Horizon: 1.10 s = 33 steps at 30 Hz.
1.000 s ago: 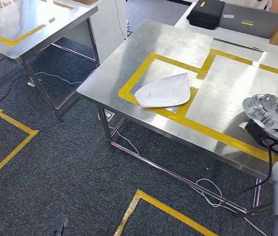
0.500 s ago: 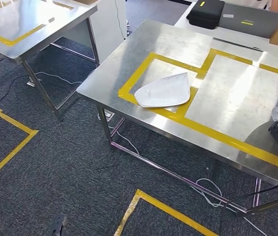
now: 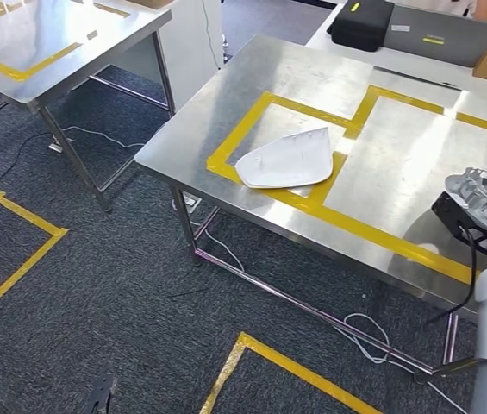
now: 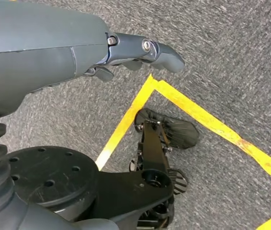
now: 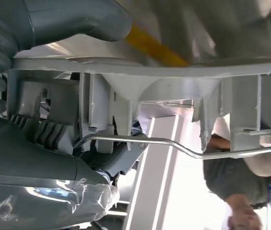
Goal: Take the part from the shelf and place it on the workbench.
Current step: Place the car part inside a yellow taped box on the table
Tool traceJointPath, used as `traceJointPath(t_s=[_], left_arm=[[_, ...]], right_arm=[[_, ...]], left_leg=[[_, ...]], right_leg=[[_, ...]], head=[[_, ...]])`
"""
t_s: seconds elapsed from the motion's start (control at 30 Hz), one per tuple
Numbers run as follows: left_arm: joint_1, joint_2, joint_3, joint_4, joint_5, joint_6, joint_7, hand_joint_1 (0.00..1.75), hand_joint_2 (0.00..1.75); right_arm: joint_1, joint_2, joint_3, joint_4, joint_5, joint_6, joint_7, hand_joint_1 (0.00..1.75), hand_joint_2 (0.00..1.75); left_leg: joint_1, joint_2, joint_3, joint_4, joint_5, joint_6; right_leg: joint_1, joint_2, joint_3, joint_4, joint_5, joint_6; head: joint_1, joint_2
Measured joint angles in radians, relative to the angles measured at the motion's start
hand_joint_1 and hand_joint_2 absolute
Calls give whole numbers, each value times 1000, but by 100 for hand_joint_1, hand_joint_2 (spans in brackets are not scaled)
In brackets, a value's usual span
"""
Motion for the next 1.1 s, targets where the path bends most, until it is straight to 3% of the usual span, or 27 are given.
traceJointPath(t_s=[0.6,1.07,1.1], left_arm=[[0,7,-6,19,4,-57,-8,0,175],[1,6,-16,43,-18,-88,38,0,175],[1,6,-16,45,-18,-89,38,0,175]], right_arm=[[-212,105,266,255,0,-28,10,175,175],[-251,122,311,352,0,-42,16,175,175],[-252,122,311,355,0,-41,17,131,131]], left_leg=[[0,0,-1,0,1,-1],[0,0,-1,0,1,-1],[0,0,-1,0,1,-1]], right_leg=[[0,0,-2,1,0,0],[0,0,-2,1,0,0],[0,0,-2,1,0,0]], head=[[0,0],[0,0],[0,0]])
